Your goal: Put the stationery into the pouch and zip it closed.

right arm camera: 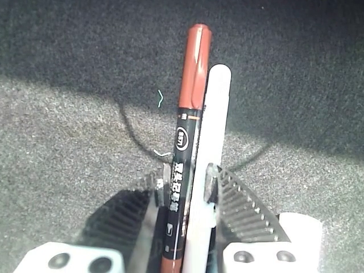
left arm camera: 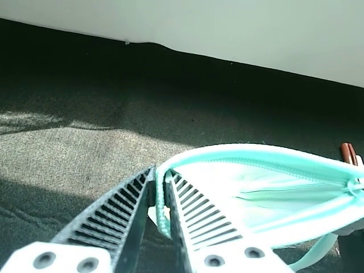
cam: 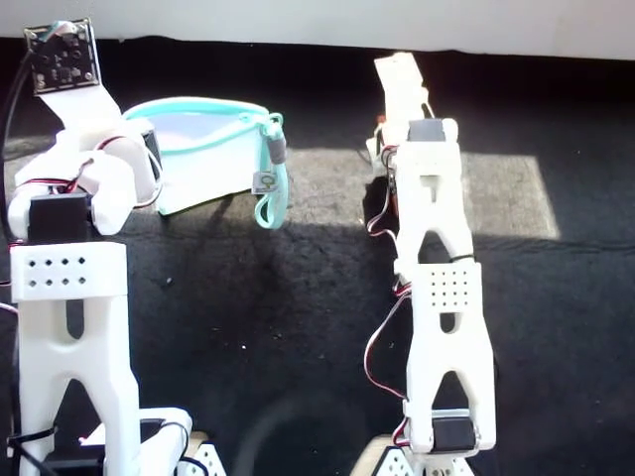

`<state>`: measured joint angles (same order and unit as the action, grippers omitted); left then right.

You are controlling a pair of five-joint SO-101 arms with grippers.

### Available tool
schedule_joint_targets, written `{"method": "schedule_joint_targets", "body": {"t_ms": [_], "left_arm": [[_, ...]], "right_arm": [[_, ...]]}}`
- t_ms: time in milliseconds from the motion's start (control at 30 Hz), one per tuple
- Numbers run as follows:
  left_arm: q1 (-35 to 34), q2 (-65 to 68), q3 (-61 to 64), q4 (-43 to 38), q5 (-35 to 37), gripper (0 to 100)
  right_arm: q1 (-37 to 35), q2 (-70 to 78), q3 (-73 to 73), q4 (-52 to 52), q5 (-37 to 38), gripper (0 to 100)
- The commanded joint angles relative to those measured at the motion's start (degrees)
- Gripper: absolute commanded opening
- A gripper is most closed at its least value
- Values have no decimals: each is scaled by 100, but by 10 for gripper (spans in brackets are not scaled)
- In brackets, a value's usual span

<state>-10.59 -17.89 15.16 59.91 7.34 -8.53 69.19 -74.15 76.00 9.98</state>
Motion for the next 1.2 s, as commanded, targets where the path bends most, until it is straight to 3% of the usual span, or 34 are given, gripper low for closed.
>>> {"method": "schedule_joint_targets", "body": {"t_ms": [0,367,700,1167], "left_arm": [[31,444,119,299,44,8],[31,444,119,299,44,8],[31,444,119,299,44,8],[31,444,119,299,44,8]], "right_arm": [[-92,66,-277,602,53,105],[-101,75,-2158,2308,1020,105],[-110,119,-1490,1569,993,105],[-233,127,-1279,1543,1029,106]]}}
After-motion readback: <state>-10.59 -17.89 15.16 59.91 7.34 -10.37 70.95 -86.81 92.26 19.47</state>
